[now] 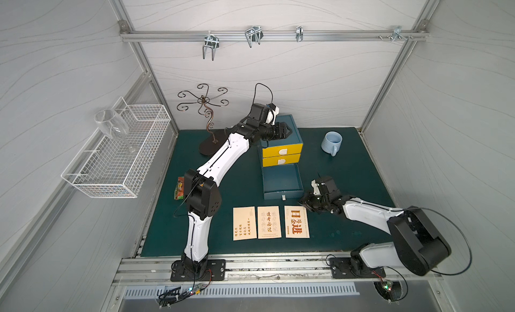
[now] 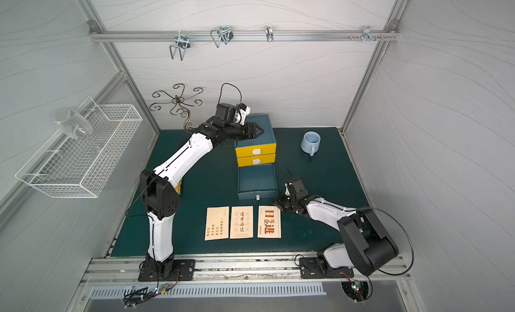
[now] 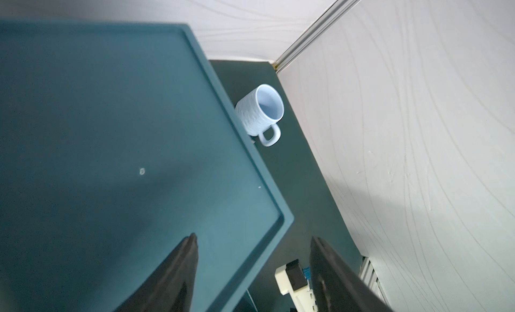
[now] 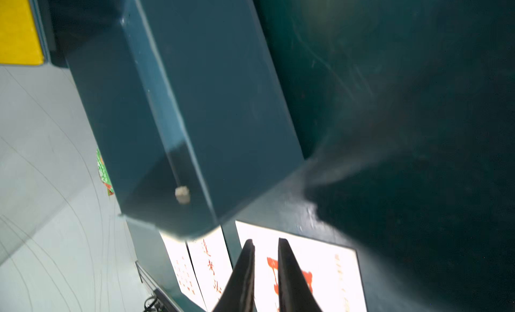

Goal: Take the postcards out of the drawer
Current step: Close the drawer in the storage box.

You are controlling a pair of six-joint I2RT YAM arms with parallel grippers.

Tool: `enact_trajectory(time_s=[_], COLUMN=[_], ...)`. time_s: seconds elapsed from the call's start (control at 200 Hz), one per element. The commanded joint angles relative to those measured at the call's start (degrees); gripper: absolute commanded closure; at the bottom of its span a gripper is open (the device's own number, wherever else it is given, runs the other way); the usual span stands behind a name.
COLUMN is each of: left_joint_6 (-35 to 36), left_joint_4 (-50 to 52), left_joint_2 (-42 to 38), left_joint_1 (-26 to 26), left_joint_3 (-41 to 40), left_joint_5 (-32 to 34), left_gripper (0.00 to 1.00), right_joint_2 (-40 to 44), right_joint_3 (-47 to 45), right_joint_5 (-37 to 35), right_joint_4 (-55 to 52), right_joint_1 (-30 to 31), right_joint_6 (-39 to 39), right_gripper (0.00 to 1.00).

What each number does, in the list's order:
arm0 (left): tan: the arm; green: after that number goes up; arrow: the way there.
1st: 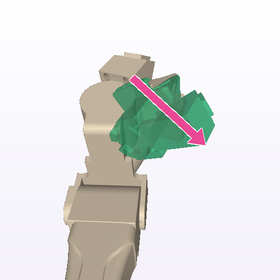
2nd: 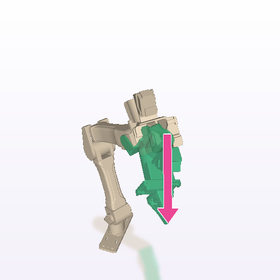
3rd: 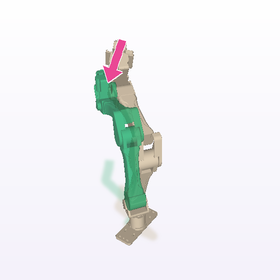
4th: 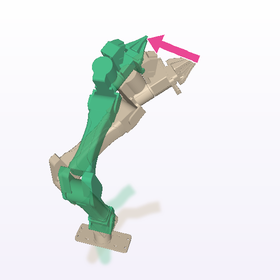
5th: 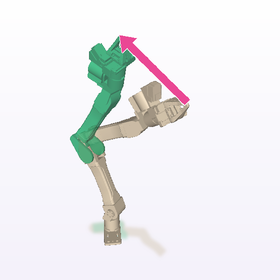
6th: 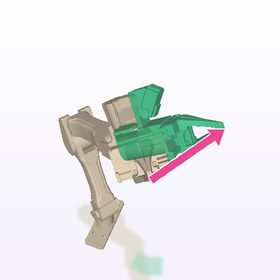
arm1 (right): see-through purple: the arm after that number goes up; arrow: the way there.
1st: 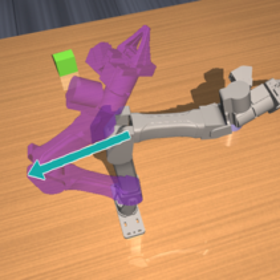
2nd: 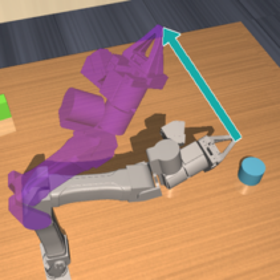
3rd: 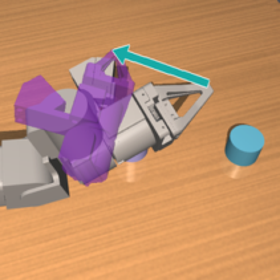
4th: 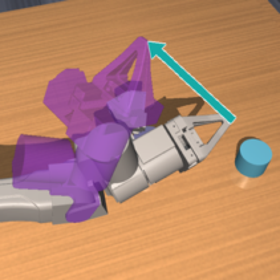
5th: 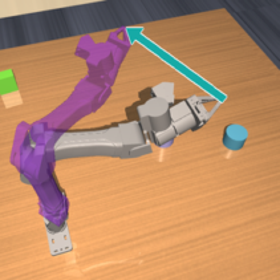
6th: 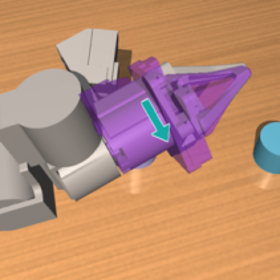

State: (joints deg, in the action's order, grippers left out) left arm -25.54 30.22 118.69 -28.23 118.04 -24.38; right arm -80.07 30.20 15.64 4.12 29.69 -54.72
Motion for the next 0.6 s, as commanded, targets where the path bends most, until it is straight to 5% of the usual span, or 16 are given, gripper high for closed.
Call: enact_trajectory(time_s=[0.0, 0.595], left_joint_6=[1.02, 0.13], left_joint_4=[1.13, 0.02], left_joint_2=[0.92, 0.05], left_joint_1=[0.28, 0.28], left_joint_3=[1.57, -6.95], left_joint_5=[-1.32, -2.77], left_gripper=[0.31, 0.31], right_joint_2=[-2.66, -18.2], right_joint_3=[2.8, 10.52], right_joint_5=[0.53, 3.03], right_joint_4=[3.73, 19.74], right_joint_1=[-0.84, -3.24], right_joint_6=[0.08, -5.43], right_gripper=[0.82, 0.85])
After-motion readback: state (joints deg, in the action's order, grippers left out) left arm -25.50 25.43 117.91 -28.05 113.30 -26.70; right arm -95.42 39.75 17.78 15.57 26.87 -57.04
